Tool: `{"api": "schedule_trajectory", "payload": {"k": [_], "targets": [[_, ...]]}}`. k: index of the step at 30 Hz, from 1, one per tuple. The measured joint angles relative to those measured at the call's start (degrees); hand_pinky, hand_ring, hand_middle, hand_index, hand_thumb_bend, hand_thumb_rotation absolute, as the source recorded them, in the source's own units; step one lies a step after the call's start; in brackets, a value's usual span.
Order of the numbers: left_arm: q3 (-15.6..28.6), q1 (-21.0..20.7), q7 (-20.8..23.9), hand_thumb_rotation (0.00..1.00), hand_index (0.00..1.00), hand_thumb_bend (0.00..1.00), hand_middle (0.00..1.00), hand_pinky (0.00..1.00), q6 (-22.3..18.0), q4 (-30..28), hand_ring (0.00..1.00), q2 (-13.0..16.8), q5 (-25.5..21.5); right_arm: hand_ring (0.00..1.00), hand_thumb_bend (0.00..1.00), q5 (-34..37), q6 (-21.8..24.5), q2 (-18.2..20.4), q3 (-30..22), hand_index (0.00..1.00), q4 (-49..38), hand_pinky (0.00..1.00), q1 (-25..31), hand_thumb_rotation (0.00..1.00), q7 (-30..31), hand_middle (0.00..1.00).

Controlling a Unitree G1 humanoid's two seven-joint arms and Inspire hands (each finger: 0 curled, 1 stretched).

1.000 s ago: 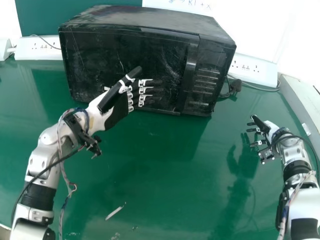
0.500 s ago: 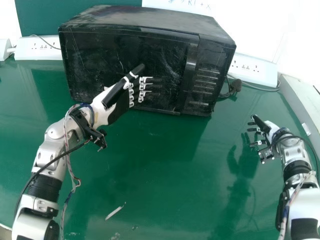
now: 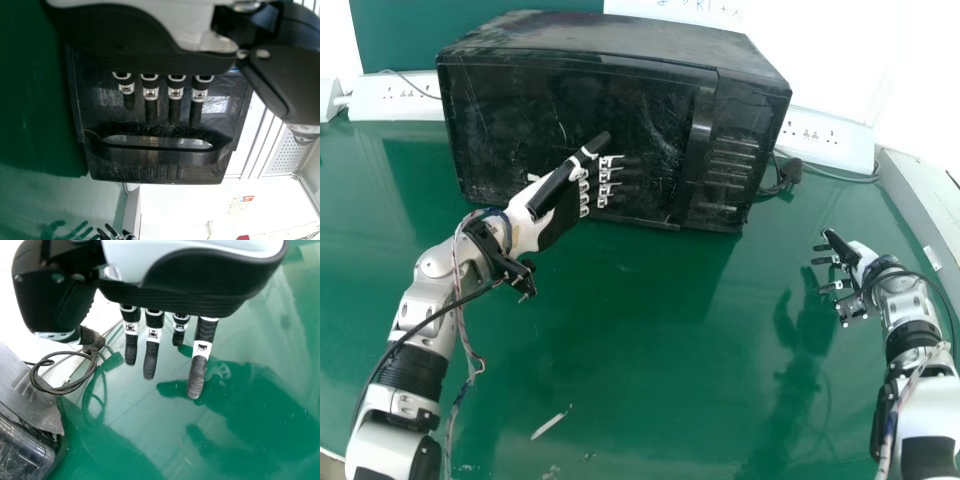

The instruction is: Open the door of oven

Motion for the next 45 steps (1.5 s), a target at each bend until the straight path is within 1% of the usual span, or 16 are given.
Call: {"api": "schedule_trajectory", "payload": {"k": [6,10,11,14,17,18,21,23,26,28,30,33,39,41,42,45], "targets": [[-0.01,-0.29,-1.19,0.91,0.91,1.00,1.00,0.89,-0.80,0.98,0.99,-0.82,0.00,0.71,0.49,-0.19,-0.35,-0.15,0.41,0.85,-0.02,0.64,-0.06,0.43,0.44,0.78],[0.00,-0.63,-1.52,0.90,0.92,1.00,1.00,0.91,-1.31,1.31,1.00,-1.29,0.00,0.72,0.49,-0.10,-0.43,-0.17,0.19,0.86,-0.01,0.58,-0.06,0.41,0.54,0.80],[0.00,-0.80,-1.51,0.90,0.92,1.00,1.00,0.92,-1.30,1.37,1.00,-1.39,0.00,0.71,0.51,-0.01,-0.29,-0.16,0.04,0.84,-0.01,0.58,-0.06,0.39,0.46,0.78],[0.00,-1.42,-1.49,0.90,0.92,1.00,1.00,0.94,-1.10,1.38,1.00,-1.63,0.00,0.72,0.50,0.10,-0.02,-0.17,-0.05,0.83,-0.01,0.60,-0.06,0.45,0.43,0.78],[0.00,-1.98,-1.38,0.90,0.92,1.00,1.00,0.94,-1.02,1.40,1.00,-1.91,0.00,0.70,0.52,0.17,-0.03,-0.27,-0.15,0.79,0.00,0.62,-0.06,0.41,0.77,0.76],[0.00,-2.06,-1.26,0.90,0.92,1.00,1.00,0.93,-1.02,1.47,1.00,-2.05,0.00,0.70,0.51,0.06,-0.12,-0.28,0.00,0.79,0.00,0.61,-0.06,0.45,0.79,0.76],[0.00,-2.31,-1.07,0.90,0.92,1.00,1.00,0.94,-1.09,2.19,1.00,-2.41,0.01,0.73,0.48,-0.14,-0.34,-0.25,0.22,0.82,-0.01,0.65,-0.05,0.42,0.80,0.78],[-0.01,-2.56,-1.01,0.90,0.92,1.00,1.00,0.94,-1.31,3.17,1.00,-2.58,0.03,0.72,0.48,-0.08,-0.30,-0.24,0.05,0.82,-0.01,0.64,-0.06,0.41,0.75,0.77],[-0.02,-2.85,-0.66,0.90,0.92,1.00,1.00,0.93,-1.90,4.76,1.00,-2.95,0.29,0.73,0.47,-0.08,-0.30,-0.22,0.02,0.83,-0.01,0.67,-0.06,0.44,0.72,0.78],[-0.03,-3.21,-0.53,0.90,0.92,1.00,1.00,0.93,-2.56,6.29,1.00,-3.15,0.74,0.71,0.47,-0.08,-0.13,-0.15,0.04,0.83,-0.02,0.65,-0.09,0.42,0.51,0.77],[-0.03,-3.76,-0.19,0.91,0.93,1.00,1.00,0.92,-3.30,7.87,1.00,-3.29,1.19,0.74,0.47,-0.13,-0.07,-0.06,0.19,0.87,-0.02,0.69,-0.13,0.44,0.35,0.80],[-0.01,-4.72,0.16,0.91,0.93,1.00,1.00,0.92,-4.82,10.08,1.00,-3.42,1.61,0.71,0.48,-0.17,0.00,-0.07,0.22,0.85,-0.02,0.63,-0.16,0.40,0.35,0.77],[0.03,-5.67,0.85,0.90,0.93,1.00,1.00,0.91,-6.64,13.91,0.99,-3.77,2.63,0.76,0.51,0.16,0.05,-0.12,-0.21,0.86,-0.01,0.66,-0.18,0.43,0.39,0.81],[0.06,-6.32,1.26,0.90,0.93,1.00,1.00,0.91,-6.98,14.97,0.99,-3.95,2.75,0.74,0.53,0.12,-0.08,-0.12,-0.10,0.84,-0.01,0.64,-0.17,0.39,0.34,0.79],[0.07,-6.60,1.40,0.90,0.93,1.00,1.00,0.91,-7.32,15.28,0.99,-4.05,2.78,0.74,0.53,0.12,-0.15,-0.13,-0.07,0.84,-0.01,0.67,-0.17,0.39,0.34,0.79],[0.07,-7.54,1.71,0.91,0.93,1.00,0.99,0.91,-7.94,16.59,0.99,-4.35,2.92,0.74,0.51,-0.01,-0.18,-0.12,0.17,0.84,-0.01,0.65,-0.18,0.42,0.34,0.79]]}}
